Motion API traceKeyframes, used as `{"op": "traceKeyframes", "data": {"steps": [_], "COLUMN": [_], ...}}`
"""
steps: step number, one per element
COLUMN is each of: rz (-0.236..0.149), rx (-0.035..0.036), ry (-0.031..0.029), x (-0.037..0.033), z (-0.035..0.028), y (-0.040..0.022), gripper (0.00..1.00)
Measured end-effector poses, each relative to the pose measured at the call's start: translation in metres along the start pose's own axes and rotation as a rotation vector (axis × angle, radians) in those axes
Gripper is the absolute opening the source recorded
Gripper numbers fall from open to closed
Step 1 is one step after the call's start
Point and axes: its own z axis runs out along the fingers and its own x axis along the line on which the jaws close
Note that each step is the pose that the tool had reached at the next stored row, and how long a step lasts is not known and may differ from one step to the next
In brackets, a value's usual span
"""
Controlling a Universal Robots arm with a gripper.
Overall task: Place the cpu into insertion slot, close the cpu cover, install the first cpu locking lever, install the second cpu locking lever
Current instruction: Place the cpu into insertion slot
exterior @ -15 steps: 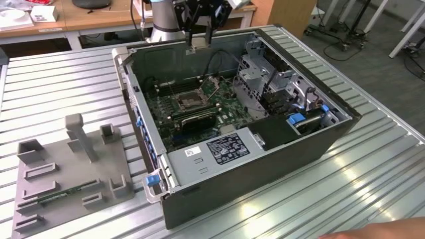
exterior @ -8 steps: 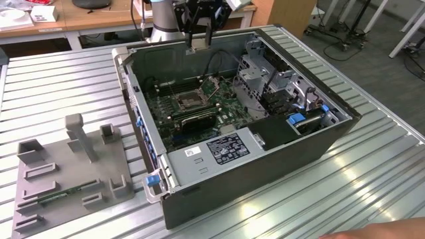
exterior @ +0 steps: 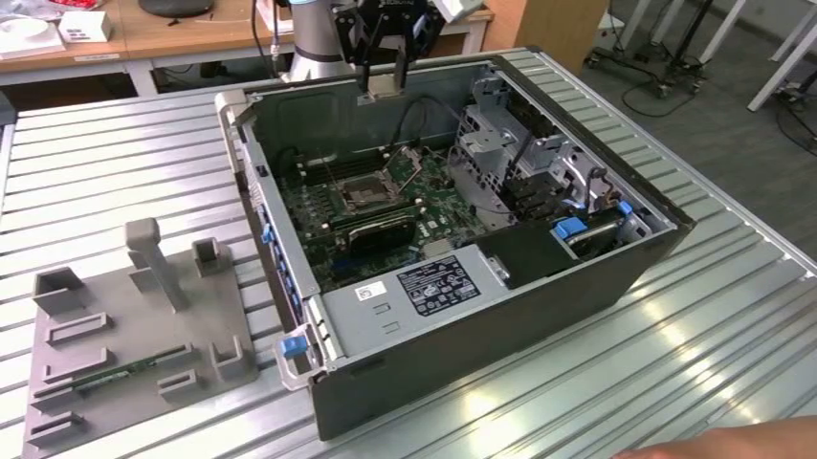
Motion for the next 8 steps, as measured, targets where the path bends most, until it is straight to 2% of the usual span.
{"op": "traceKeyframes", "data": {"steps": [8], "rz": [0.000], "rx": [0.0014], "ry": [0.0000], "x": [0.0000], "z": [0.0018], "y": [-0.0002], "gripper": [0.54]}}
